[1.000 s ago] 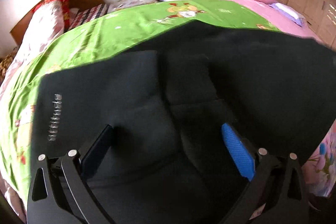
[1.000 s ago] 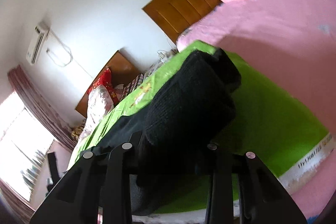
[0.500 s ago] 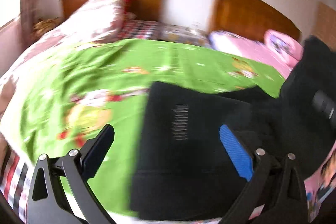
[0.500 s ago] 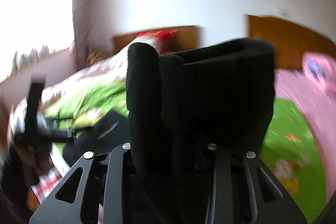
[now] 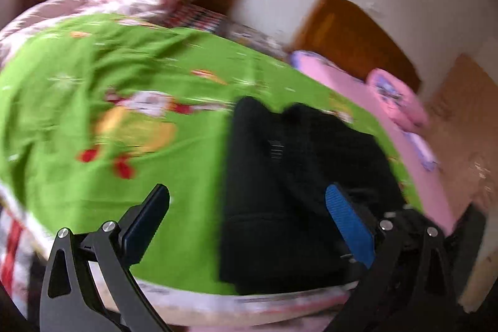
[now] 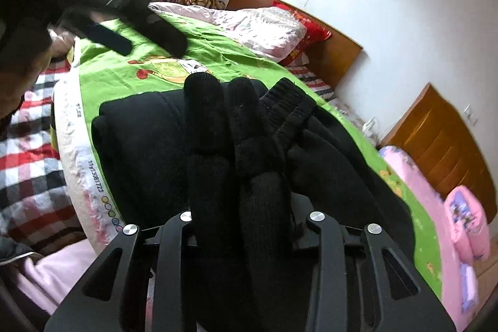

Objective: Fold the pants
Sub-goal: 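Grasp the sweatpants waistband with both tools and lift the bundle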

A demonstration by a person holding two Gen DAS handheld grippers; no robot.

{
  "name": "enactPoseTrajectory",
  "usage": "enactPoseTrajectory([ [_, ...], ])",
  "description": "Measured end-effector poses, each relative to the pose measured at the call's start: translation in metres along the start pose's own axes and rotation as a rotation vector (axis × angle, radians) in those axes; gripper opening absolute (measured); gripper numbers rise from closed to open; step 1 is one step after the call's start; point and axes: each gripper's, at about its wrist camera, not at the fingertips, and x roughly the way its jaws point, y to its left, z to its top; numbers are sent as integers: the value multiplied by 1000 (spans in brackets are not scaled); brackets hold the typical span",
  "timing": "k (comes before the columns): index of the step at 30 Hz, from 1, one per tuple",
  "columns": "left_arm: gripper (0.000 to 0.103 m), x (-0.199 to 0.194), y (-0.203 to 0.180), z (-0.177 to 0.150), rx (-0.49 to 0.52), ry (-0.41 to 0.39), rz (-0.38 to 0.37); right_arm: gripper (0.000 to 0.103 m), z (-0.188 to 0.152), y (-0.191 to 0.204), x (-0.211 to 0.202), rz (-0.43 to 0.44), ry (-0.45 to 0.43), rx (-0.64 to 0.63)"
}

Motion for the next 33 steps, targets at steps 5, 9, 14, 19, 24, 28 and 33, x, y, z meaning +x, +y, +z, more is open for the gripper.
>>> enactPoseTrajectory([
  [5, 101, 12, -31, 2, 58, 42, -8, 60, -5, 2, -28, 63, -54, -11],
  [9, 101, 15, -37, -5, 52, 77, -26, 89, -12, -3, -61, 245, -155, 13],
  [14, 101, 8, -39, -10, 30, 97, -44, 89, -30, -56, -89, 184, -199, 156],
  [19, 100, 12, -64, -30, 80, 159, -75, 89, -69, -122, -104, 114, -199, 389],
  [24, 99, 36, -75, -40, 79, 175, -47, 89, -103, -154, -108, 74, -185, 513],
  [28, 69, 43, -83, -38, 84, 172, -23, 90, -117, -154, -100, 76, -177, 542],
  [33, 64, 44, -90, -42, 126, 146, 14, 90, -127, -143, -91, 89, -166, 569],
])
